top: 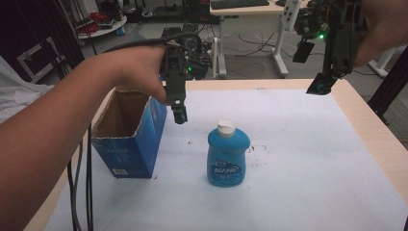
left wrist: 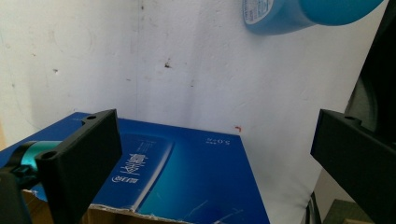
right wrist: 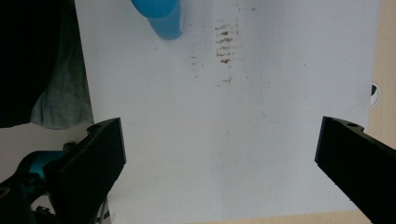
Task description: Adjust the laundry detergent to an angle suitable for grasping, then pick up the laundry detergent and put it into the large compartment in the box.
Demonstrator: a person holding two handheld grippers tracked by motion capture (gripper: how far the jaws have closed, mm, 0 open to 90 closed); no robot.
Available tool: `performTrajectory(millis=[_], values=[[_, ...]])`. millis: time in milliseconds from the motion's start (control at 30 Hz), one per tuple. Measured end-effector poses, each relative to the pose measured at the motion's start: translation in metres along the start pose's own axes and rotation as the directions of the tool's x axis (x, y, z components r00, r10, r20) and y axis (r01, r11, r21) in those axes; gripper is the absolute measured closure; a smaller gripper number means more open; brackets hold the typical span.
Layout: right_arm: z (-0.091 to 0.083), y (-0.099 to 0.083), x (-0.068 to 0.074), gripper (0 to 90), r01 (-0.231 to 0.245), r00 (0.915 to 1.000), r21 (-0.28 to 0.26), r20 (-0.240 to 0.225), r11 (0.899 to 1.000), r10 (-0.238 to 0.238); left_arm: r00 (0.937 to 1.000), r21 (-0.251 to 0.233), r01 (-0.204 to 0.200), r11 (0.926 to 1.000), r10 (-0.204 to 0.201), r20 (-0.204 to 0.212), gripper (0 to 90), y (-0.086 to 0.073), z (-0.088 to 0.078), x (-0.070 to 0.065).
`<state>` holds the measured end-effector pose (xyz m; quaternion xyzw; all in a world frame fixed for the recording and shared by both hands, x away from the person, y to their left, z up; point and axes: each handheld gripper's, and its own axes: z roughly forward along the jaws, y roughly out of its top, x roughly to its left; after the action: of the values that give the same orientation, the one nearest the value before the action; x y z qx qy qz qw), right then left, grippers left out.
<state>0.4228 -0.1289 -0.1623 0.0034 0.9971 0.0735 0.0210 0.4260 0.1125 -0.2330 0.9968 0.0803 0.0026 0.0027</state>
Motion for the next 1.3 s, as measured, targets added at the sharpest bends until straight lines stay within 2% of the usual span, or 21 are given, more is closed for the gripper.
performTrajectory(millis=[267, 433, 633, 933, 1067, 1300], values=[[-0.001, -0.003, 0.004, 0.9, -0.003, 1.0, -0.002, 0.003, 1.0, 0.003, 1.0, 0.001, 0.001, 1.0, -0.001, -0.001, 1.8, 0.001, -0.001, -0.002], [-0.002, -0.004, 0.005, 0.9, -0.008, 1.0, -0.002, 0.004, 1.0, 0.008, 1.0, -0.014, -0.004, 0.9999, 0.004, 0.001, 1.8, 0.0, -0.003, -0.001], [-0.001, -0.006, 0.004, 0.9, -0.021, 0.9998, 0.013, 0.004, 1.0, 0.02, 0.9999, -0.011, -0.012, 0.9999, 0.013, 0.008, 1.8, -0.002, -0.002, 0.0], [-0.002, -0.006, 0.004, 0.9, -0.021, 0.9997, 0.007, 0.009, 1.0, 0.021, 0.995, -0.098, -0.077, 0.9922, 0.083, 0.056, 1.8, -0.002, -0.014, -0.015], [-0.002, -0.004, 0.006, 0.9, -0.017, 0.9998, 0.008, 0.013, 1.0, 0.017, 0.9936, -0.118, -0.087, 0.9891, 0.095, 0.061, 1.8, 0.001, -0.016, -0.021], [-0.003, -0.003, 0.009, 0.9, -0.014, 0.9998, 0.007, 0.017, 1.0, 0.013, 0.9923, -0.15, -0.106, 0.9829, 0.115, 0.048, 1.8, 0.009, -0.013, -0.028]])
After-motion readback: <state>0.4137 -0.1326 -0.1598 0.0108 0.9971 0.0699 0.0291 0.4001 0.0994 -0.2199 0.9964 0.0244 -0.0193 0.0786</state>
